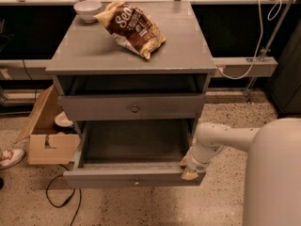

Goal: Open middle drawer

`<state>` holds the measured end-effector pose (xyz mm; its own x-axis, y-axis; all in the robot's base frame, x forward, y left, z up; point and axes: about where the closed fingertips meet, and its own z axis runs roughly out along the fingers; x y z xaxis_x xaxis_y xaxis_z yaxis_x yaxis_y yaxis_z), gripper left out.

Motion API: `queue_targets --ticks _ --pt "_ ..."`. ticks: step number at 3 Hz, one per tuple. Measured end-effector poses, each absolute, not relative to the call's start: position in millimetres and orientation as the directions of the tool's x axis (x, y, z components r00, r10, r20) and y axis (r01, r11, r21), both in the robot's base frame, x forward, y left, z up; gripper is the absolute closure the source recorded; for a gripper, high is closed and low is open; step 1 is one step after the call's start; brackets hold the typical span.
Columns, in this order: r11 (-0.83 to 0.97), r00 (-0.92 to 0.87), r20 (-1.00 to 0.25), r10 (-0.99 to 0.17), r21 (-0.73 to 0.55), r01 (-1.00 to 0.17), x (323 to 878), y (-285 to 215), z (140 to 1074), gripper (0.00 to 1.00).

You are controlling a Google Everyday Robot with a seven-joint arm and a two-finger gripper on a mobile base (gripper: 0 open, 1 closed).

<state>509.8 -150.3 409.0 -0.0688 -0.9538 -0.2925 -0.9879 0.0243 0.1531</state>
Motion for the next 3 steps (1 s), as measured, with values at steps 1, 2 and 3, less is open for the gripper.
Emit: queue_targets --ticks 1,2,3 --pt "0.024 -0.069 -0.293 -0.954 0.153 -0.988 512.7 -149.7 409.6 0.58" --pt "0.024 -0.069 -0.293 -0.954 0.153 -0.988 515.3 -149.6 410.1 0.35" --pt "0.023 -0.070 -0.294 -0.953 0.159 -0.987 515.0 -149.6 409.1 0.11"
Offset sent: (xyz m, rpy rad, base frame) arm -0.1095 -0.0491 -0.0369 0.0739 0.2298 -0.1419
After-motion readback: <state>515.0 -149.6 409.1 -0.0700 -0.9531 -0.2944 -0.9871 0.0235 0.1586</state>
